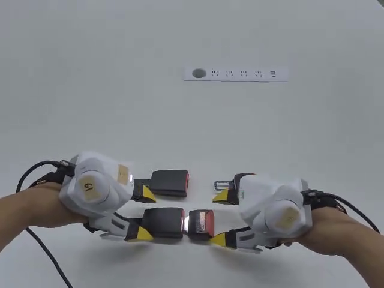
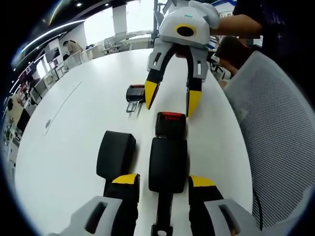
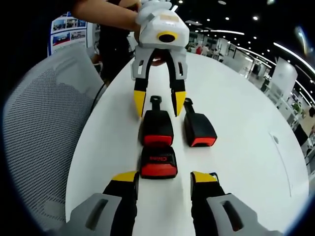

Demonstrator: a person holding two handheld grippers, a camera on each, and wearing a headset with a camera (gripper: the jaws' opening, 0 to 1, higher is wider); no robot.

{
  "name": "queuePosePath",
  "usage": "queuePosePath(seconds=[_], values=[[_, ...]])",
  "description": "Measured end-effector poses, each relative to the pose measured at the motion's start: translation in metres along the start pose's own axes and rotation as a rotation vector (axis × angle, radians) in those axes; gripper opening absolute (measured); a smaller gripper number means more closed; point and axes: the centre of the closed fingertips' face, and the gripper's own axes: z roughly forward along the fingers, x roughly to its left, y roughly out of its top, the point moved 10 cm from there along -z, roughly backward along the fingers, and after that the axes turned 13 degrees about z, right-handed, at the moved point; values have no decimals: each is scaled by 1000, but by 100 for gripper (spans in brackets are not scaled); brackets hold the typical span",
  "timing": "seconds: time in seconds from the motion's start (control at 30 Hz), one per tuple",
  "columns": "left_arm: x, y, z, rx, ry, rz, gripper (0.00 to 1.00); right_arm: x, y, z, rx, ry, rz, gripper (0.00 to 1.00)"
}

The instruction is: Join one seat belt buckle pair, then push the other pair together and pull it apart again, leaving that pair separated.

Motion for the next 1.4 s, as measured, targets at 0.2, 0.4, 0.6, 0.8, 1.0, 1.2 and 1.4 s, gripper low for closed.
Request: queuePosePath(seconds=[0.2,0.4,0.6,0.8,1.0,1.2,1.4], values=[[6,4,-8,-14,27,-8,44,-14,0,-14,-1,-45,-5,39],[14,8,-10,-31,61,-20,44,-28,2,-28,-1,-83,-4,39],[28,6,-12,-31,77,-18,43,-39,0,-33,7,-100,-4,40],[41,6,-14,-28,83,-18,43,-50,-5,-36,18,-112,-1,40],[57,0,-13,-15,81,-18,44,-61,-12,-36,35,-120,8,40],[64,0,-8,9,59,-8,43,-66,-16,-37,49,-119,9,39],[71,-4,-2,32,25,-2,43,-74,-20,-34,74,-107,-2,38]])
